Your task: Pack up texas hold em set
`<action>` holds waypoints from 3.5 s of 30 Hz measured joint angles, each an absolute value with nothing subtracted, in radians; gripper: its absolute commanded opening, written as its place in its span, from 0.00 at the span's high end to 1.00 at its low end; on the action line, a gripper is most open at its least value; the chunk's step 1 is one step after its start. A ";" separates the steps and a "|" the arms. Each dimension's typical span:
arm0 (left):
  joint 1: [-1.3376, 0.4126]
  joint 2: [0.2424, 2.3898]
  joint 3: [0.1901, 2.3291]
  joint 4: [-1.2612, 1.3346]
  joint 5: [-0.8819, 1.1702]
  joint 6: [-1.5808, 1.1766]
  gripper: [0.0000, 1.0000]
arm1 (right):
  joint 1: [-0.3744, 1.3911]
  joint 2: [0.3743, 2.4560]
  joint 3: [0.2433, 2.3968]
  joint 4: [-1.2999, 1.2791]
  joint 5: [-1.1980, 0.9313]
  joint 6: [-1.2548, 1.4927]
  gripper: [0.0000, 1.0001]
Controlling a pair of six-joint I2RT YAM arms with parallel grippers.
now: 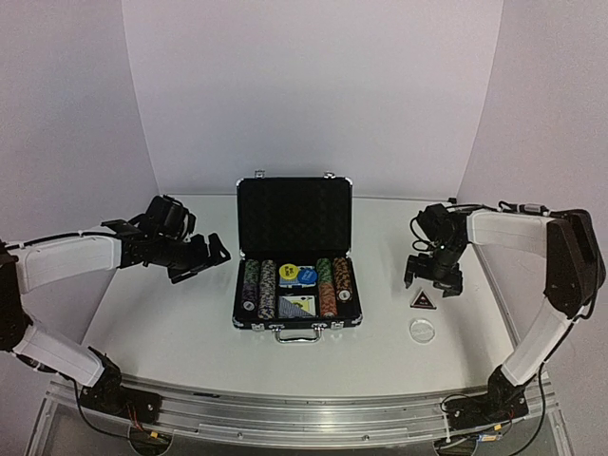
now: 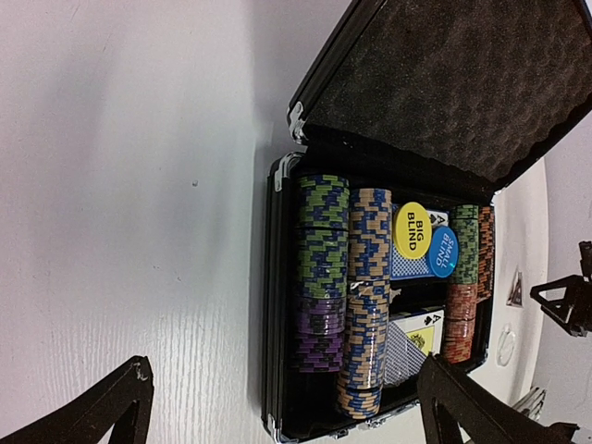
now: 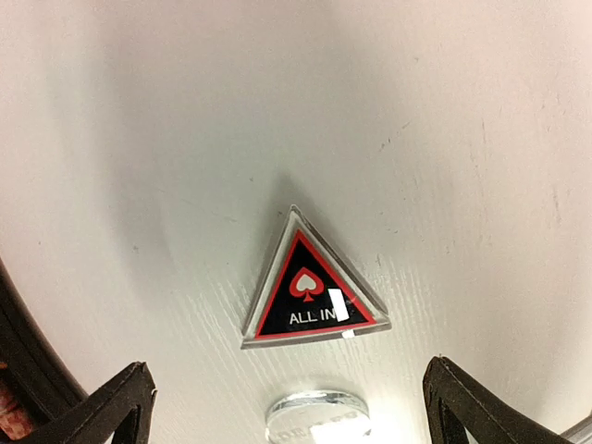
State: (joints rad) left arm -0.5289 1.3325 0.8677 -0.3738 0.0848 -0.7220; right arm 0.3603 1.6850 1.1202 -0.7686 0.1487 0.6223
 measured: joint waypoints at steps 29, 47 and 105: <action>-0.529 1.437 0.883 -0.331 0.156 -0.681 0.00 | 0.335 1.846 1.110 -0.690 0.168 0.927 0.15; -0.529 1.437 0.884 -0.332 0.155 -0.681 0.00 | 0.331 1.845 1.106 -0.691 0.162 0.914 0.38; -0.529 1.347 0.860 -0.343 0.102 -0.682 0.00 | 0.958 2.269 1.909 -0.812 0.107 0.700 0.49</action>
State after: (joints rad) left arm -0.5289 1.3466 0.8603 -0.3431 0.1020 -0.6820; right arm 0.9581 2.2693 1.9094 -0.8117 0.1066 0.6996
